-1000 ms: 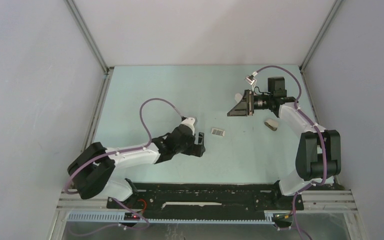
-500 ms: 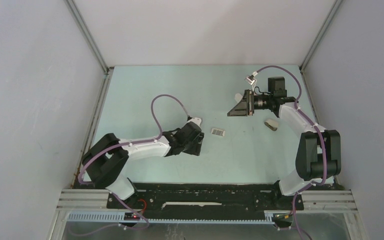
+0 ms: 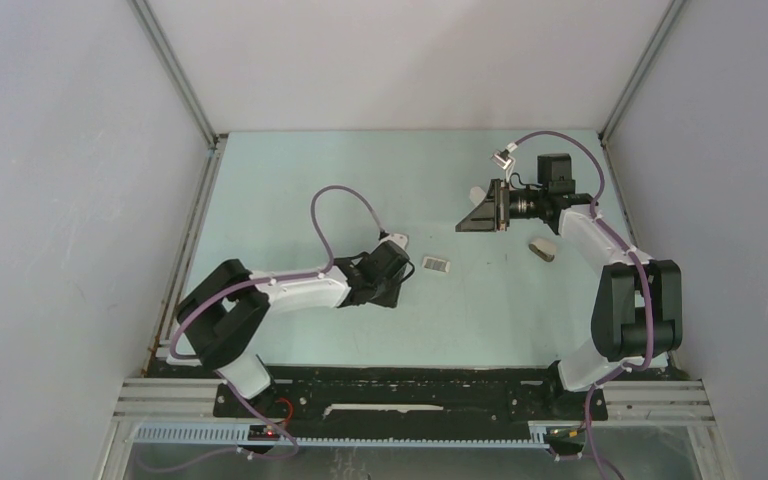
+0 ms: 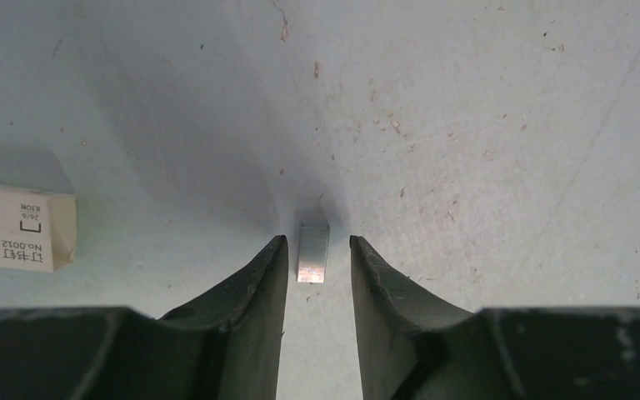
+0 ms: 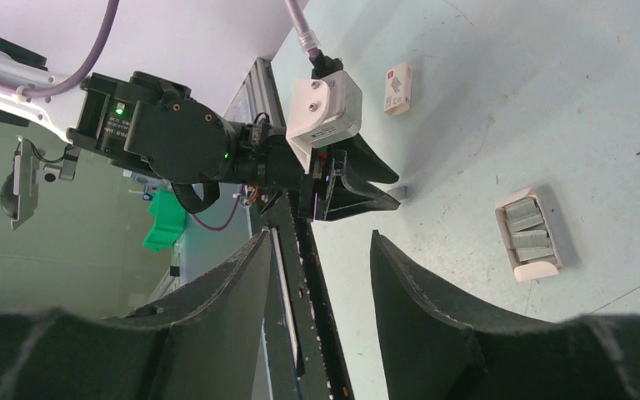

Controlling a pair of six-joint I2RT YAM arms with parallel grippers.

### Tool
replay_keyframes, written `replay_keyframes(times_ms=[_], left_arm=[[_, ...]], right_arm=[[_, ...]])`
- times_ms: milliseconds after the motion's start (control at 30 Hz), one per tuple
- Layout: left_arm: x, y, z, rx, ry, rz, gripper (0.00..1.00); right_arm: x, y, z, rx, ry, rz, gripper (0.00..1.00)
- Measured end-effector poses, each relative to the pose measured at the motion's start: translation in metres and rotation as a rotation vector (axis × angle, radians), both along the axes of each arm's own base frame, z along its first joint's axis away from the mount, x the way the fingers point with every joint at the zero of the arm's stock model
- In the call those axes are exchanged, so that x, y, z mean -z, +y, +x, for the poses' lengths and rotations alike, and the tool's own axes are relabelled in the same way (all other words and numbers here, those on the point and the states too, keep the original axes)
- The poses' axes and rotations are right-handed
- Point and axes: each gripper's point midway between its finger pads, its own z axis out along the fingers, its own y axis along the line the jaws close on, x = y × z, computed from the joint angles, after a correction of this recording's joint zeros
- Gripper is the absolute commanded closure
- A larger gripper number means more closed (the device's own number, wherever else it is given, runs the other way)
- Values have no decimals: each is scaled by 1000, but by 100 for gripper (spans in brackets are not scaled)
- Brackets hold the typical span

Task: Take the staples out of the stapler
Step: Pick up the staple from the center of the board.

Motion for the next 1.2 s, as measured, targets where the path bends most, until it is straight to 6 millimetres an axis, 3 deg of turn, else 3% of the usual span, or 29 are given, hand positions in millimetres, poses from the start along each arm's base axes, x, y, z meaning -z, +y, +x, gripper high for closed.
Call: replay_keyframes(times_ms=[567,900,1200], left_arm=[[6,2,-3,3,20,70,71],[6,-1,-1,4,22,77,84],[4,-2,-1,5,19,73,89]], right_arm=[[-1,-1,0,0,0,5,44],[-2,-2,-1,-4,1,9,44],[-2,-3,0,1,1,10,44]])
